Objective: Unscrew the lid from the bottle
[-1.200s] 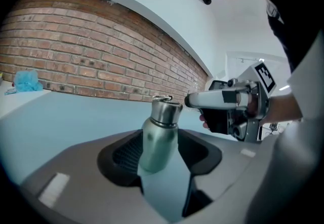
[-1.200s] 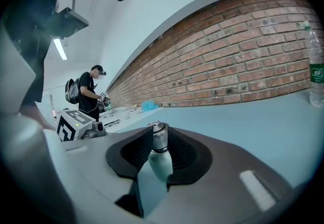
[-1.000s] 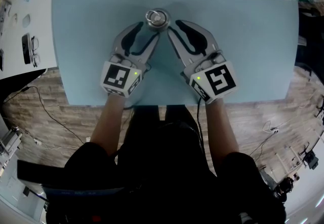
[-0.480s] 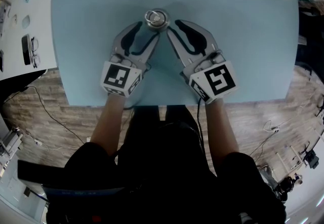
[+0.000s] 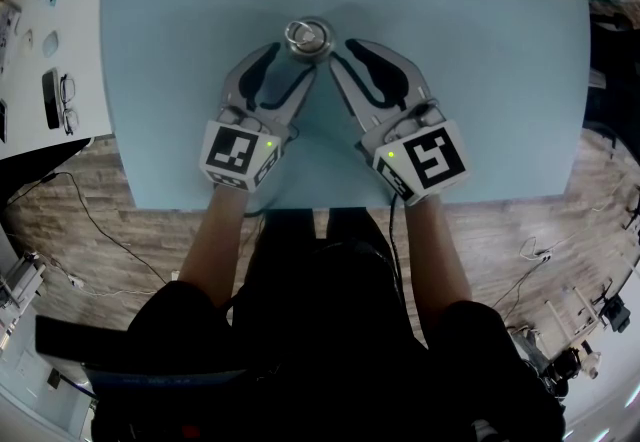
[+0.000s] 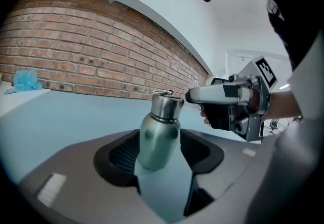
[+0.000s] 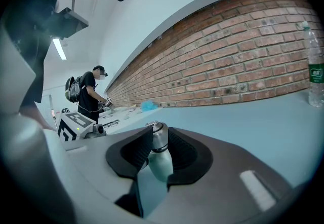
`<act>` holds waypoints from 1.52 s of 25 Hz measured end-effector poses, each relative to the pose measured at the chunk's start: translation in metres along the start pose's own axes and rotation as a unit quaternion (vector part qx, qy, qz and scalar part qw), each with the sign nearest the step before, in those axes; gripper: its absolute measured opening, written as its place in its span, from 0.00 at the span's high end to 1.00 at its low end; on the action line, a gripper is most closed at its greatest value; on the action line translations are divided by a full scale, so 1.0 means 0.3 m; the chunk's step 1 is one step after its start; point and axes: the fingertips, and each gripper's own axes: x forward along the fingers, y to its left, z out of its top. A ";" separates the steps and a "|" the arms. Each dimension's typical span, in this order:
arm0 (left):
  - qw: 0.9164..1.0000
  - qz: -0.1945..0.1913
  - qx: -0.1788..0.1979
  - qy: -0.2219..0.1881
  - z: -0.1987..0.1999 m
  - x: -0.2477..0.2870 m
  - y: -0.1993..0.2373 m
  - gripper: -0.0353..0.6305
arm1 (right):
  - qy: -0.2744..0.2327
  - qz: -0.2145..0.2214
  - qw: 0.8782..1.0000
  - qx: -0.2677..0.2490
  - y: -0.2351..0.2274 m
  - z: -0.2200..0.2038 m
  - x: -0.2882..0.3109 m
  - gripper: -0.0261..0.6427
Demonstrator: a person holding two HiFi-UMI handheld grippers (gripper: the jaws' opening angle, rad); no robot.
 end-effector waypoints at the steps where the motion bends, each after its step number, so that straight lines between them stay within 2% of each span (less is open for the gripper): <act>1: 1.000 0.000 0.000 0.001 -0.002 0.001 0.000 0.58 | 0.001 -0.001 1.000 0.000 -0.001 -0.002 0.000 0.82; 38: 1.000 -0.002 0.009 0.011 -0.035 0.026 -0.006 0.50 | 0.010 0.004 1.000 -0.010 0.024 -0.017 0.017 0.76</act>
